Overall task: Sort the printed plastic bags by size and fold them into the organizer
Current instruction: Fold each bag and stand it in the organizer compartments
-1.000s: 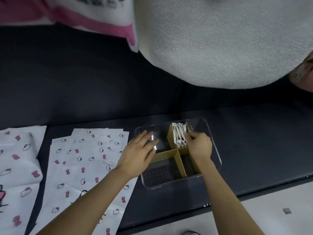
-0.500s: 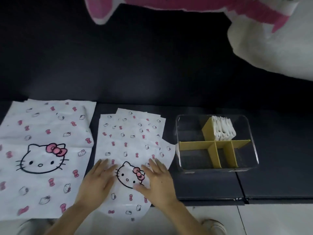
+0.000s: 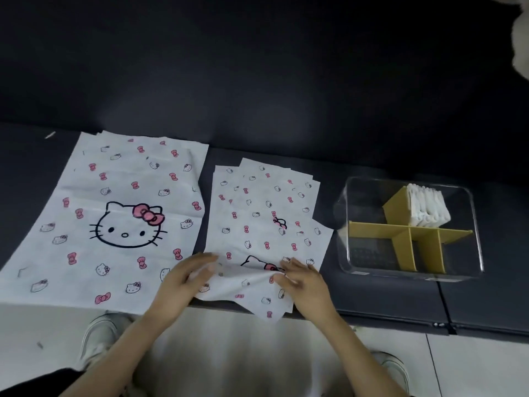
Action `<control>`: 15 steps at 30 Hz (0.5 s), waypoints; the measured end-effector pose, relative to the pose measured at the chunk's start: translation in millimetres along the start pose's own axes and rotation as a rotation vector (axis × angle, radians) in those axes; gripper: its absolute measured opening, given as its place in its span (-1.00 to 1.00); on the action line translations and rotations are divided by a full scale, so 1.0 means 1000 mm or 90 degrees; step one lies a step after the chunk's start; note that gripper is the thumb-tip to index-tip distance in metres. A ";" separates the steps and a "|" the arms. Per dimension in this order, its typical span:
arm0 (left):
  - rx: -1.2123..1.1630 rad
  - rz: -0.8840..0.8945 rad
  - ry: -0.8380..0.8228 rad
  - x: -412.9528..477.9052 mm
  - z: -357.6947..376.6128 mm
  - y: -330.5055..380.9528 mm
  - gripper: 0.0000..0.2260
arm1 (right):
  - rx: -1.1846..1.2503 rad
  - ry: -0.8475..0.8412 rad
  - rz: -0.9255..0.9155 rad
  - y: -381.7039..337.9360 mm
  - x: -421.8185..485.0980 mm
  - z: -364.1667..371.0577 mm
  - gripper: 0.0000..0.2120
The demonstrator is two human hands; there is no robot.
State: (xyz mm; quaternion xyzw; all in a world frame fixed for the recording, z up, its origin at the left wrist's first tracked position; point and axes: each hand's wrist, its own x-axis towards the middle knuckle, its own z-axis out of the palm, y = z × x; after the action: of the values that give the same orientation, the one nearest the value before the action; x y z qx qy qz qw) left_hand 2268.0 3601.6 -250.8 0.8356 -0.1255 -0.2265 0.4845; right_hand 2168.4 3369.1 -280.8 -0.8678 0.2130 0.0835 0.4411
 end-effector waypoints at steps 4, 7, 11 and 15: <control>-0.107 -0.103 -0.106 0.033 -0.019 -0.103 -0.61 | 0.305 -0.050 0.113 -0.007 0.003 -0.019 -0.77; -0.190 -0.169 -0.109 0.050 -0.026 -0.108 -0.57 | 0.351 -0.065 0.164 -0.016 0.010 -0.031 -0.78; -0.086 -0.075 -0.022 0.021 0.007 0.002 -0.84 | 0.351 -0.086 0.181 -0.029 0.020 -0.040 -0.87; -0.020 -0.063 0.104 0.032 0.030 -0.006 -0.64 | 0.393 -0.010 0.176 -0.028 0.018 -0.043 -0.80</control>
State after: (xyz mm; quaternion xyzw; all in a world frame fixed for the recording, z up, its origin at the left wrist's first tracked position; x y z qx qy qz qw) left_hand 2280.8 3568.0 -277.5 0.8488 -0.0406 -0.1834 0.4942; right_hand 2195.0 3344.3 -240.3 -0.6557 0.3407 0.0809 0.6689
